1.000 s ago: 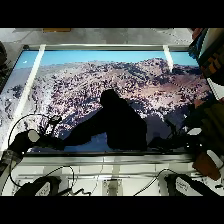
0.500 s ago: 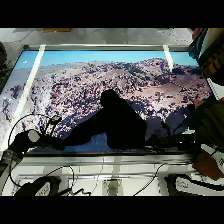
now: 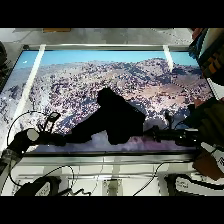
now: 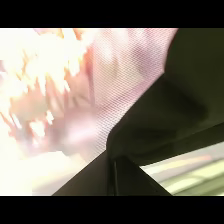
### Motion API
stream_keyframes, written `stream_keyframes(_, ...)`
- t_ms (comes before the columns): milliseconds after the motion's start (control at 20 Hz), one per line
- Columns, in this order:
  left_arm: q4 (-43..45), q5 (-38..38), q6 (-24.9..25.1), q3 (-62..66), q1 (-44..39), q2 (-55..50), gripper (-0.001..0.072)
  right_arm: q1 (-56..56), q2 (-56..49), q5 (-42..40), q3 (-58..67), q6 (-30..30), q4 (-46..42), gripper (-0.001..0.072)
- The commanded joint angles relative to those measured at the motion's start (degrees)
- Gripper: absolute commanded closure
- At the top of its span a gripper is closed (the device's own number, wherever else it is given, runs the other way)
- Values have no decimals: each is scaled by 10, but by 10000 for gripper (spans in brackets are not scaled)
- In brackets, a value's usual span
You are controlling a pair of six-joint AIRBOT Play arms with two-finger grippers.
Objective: Fold the clothes and pants, and hang the long-sleeved shirts on hangers.
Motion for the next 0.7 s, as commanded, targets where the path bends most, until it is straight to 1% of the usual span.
stream_keyframes(0,-9,21,-8,32,0,1,693,0,27,25,56,-18,12,689)
stream_keyframes(100,-9,41,-8,59,0,1,694,0,63,-16,103,26,-26,689)
stream_keyframes(200,-7,87,-12,87,0,1,696,0,100,-83,162,102,-101,690)
stream_keyframes(250,-1,120,-37,104,1,1,698,0,114,-112,196,141,-144,690)
stream_keyframes(300,22,162,-83,126,3,1,700,0,125,-139,233,178,-186,690)
stream_keyframes(400,92,234,-167,183,13,0,700,0,138,-183,321,242,-262,690)
stream_keyframes(450,125,256,-192,219,23,-2,700,0,139,-199,364,265,-292,690)
stream_keyframes(500,146,269,-205,256,35,-5,700,0,139,-220,409,291,-324,690)
stream_keyframes(650,157,286,-208,373,98,-30,700,0,136,-278,513,356,-419,690)
